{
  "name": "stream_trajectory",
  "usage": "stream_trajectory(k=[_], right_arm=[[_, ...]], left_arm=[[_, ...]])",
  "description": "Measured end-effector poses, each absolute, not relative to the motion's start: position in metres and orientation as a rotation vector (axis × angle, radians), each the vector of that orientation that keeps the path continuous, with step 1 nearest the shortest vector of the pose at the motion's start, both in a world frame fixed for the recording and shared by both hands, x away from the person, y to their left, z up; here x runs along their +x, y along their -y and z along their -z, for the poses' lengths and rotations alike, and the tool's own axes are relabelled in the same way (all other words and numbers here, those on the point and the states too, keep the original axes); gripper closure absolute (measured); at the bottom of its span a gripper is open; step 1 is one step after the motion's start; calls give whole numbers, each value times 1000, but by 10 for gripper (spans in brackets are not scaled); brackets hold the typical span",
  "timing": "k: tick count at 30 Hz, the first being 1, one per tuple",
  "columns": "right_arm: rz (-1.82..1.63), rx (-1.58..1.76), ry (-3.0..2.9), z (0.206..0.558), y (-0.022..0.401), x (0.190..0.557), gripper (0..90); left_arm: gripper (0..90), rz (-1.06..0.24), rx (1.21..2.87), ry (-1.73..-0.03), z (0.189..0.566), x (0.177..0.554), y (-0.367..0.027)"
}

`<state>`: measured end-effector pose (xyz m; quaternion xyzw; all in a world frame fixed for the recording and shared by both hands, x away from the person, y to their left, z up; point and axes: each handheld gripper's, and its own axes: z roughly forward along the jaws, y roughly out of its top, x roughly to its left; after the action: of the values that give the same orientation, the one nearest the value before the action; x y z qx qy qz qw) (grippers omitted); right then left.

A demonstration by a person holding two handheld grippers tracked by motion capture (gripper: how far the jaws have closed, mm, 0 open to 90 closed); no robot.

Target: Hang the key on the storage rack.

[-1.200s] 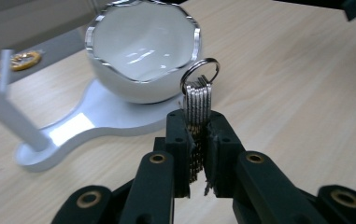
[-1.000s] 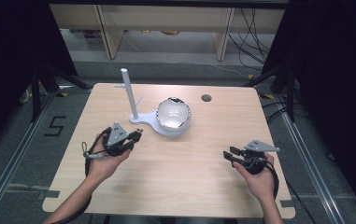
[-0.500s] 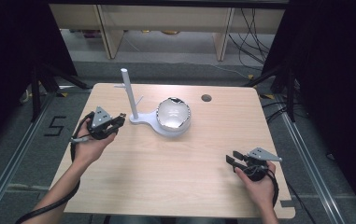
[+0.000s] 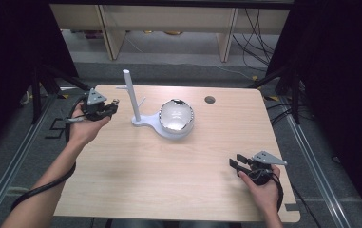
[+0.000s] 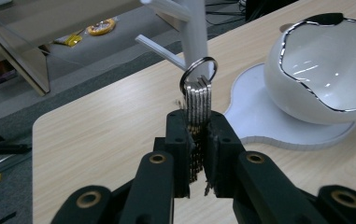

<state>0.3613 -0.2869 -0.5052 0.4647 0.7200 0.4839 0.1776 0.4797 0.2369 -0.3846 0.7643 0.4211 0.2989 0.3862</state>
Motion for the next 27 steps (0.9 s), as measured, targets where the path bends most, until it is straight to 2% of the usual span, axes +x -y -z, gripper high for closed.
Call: stream_trajectory(k=[9, 27], right_arm=[[-1373, 1308, -2045, 506, 288, 362, 572], [-1362, 1292, -2080, 508, 288, 364, 560]], left_arm=[[805, -825, 1985, -1109, 375, 492, -243], [804, -836, 1967, -1020, 342, 489, -246]])
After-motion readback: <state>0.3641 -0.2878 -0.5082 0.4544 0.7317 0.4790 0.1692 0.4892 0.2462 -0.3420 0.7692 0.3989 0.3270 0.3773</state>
